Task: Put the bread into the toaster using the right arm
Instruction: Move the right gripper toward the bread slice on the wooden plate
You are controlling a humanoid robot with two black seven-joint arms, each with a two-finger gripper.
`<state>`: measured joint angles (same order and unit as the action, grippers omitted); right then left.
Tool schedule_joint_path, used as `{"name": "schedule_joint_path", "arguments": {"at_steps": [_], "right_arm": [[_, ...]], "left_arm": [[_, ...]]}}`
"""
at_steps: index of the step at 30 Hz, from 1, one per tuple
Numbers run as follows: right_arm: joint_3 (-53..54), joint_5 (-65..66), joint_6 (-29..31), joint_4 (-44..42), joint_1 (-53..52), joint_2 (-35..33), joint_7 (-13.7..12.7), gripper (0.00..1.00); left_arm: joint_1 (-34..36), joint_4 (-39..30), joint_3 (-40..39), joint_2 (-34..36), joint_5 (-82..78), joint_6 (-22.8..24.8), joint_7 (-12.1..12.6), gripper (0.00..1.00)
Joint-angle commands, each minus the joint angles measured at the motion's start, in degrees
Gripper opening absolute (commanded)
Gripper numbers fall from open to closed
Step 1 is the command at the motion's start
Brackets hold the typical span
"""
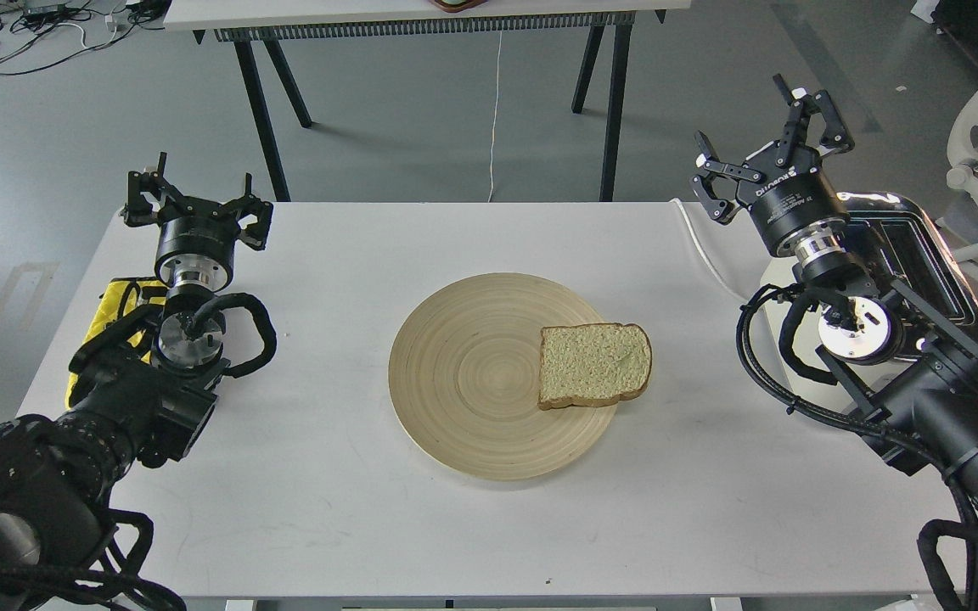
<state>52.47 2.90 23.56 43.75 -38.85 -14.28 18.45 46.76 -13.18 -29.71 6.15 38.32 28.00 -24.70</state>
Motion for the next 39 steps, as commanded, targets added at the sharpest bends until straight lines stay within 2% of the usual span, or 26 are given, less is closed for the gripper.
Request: {"name": "schedule_joint_path", "arguments": {"at_steps": [1, 6, 10, 14, 18, 22, 26, 29, 39], "right_arm": [[-0.44, 0.79, -0.18, 0.11, -0.08, -0.14, 0.00, 0.96], [-3.15, 2.54, -1.23, -0.24, -1.05, -0.31, 0.09, 0.96], [-9.21, 13.85, -5.43, 0.20, -3.50, -0.57, 0.00, 0.96], [-15.37, 30.36, -13.60, 2.12, -4.83, -2.15, 0.00, 0.96], [-16.96, 39.97, -21.43, 5.03, -4.74, -4.00, -0.44, 0.96], [-20.02, 42.36, -29.16, 6.43, -3.95, -4.09, -0.35, 0.96], [-28.10, 42.63, -41.37, 8.10, -1.93, -4.62, 0.18, 0.96], [-34.08, 42.54, -46.92, 9.16, -0.09, -4.53, 0.18, 0.96], [-36.74, 42.45, -47.90, 9.34, 6.15, -3.83, 0.09, 0.96]], "left_arm": [[0.09, 0.00, 0.00, 0.00, 0.00, 0.00, -0.08, 1.00], [0.00, 0.00, 0.00, 0.00, 0.00, 0.00, -0.08, 1.00], [0.00, 0.00, 0.00, 0.00, 0.00, 0.00, -0.08, 1.00], [0.00, 0.00, 0.00, 0.00, 0.00, 0.00, -0.08, 1.00], [0.00, 0.00, 0.00, 0.00, 0.00, 0.00, -0.08, 1.00], [0.00, 0.00, 0.00, 0.00, 0.00, 0.00, -0.08, 1.00], [0.00, 0.00, 0.00, 0.00, 0.00, 0.00, -0.08, 1.00], [0.00, 0.00, 0.00, 0.00, 0.00, 0.00, -0.08, 1.00], [0.00, 0.00, 0.00, 0.00, 0.00, 0.00, -0.08, 1.00]]}}
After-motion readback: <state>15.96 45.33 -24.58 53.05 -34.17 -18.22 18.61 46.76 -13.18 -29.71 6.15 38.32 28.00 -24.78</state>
